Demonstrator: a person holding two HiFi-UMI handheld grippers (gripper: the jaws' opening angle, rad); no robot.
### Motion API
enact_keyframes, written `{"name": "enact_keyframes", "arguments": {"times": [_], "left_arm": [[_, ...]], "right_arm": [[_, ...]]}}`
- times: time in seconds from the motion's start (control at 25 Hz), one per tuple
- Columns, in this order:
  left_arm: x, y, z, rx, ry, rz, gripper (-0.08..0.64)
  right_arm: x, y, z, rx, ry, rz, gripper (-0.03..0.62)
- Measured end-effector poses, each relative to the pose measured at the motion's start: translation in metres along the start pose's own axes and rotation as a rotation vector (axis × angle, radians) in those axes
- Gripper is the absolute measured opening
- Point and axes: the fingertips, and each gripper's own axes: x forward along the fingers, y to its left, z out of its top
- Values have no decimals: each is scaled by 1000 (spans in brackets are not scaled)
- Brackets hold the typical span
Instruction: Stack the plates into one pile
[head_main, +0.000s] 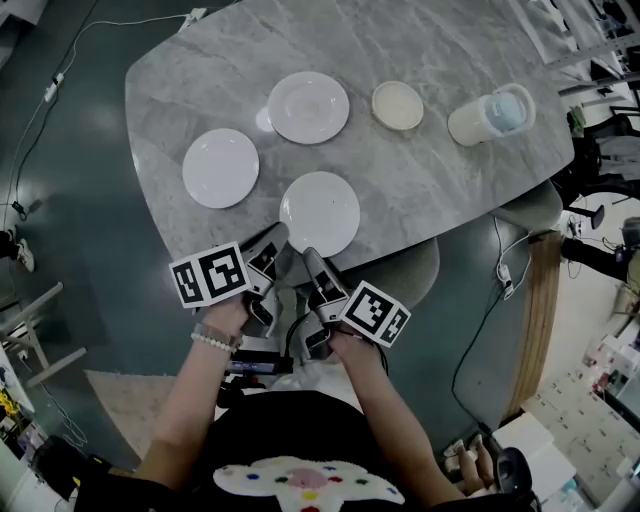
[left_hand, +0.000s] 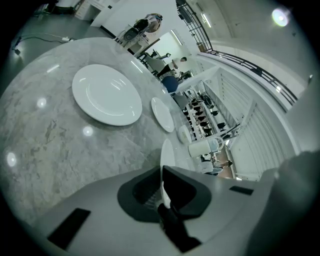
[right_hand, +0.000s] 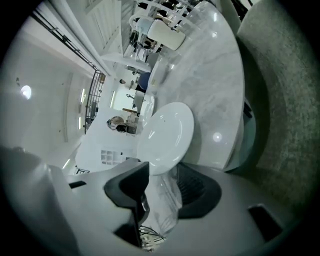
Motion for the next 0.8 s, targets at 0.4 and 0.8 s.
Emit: {"name": "enact_keyframes", "arguments": {"times": [0.4,0.8], "left_arm": [[-2,6,-4,32,8,22,29],[-3,-1,-1,60,-8,10,32]], "right_arm": [[-1,-8,5,-65,-39,-56,127],[-3,1,19,-192,-36,-85,115]]}}
